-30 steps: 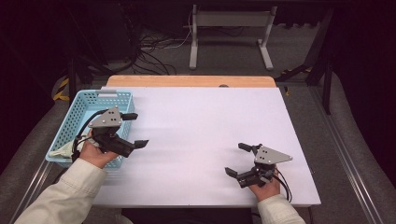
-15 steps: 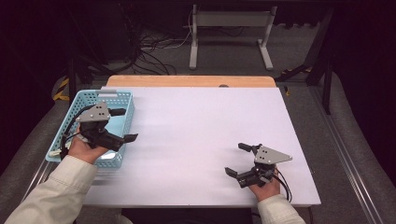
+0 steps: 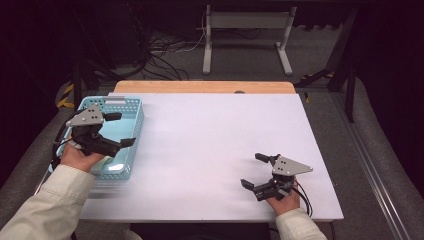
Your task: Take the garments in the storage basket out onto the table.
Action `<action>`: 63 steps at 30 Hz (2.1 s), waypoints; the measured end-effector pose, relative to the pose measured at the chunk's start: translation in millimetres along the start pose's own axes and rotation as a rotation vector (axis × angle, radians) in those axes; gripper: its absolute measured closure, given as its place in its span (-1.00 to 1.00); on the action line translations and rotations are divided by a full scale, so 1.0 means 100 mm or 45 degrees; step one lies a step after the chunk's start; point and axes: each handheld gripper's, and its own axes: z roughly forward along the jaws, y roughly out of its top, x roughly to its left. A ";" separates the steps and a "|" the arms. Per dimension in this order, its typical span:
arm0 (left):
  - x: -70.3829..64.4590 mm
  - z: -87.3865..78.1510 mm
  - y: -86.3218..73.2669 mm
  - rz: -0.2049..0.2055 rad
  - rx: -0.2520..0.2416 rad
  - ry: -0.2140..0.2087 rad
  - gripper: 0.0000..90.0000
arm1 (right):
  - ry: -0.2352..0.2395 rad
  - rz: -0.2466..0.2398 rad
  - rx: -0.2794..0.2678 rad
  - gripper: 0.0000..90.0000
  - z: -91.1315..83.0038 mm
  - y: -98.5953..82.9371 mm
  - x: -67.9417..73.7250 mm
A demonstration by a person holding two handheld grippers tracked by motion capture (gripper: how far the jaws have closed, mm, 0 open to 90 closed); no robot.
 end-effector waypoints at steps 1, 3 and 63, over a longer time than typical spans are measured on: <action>0.03 -0.02 -0.02 -0.014 0.002 0.007 -0.88 | -0.001 0.000 0.001 -1.00 0.00 0.00 0.00; 0.05 -0.04 -0.03 -0.014 0.000 0.016 -0.88 | -0.001 0.001 0.001 -1.00 0.00 0.00 0.00; 0.59 -0.37 -0.80 -0.280 0.420 0.175 -0.87 | 0.018 -0.005 0.032 -0.99 0.04 -0.01 0.01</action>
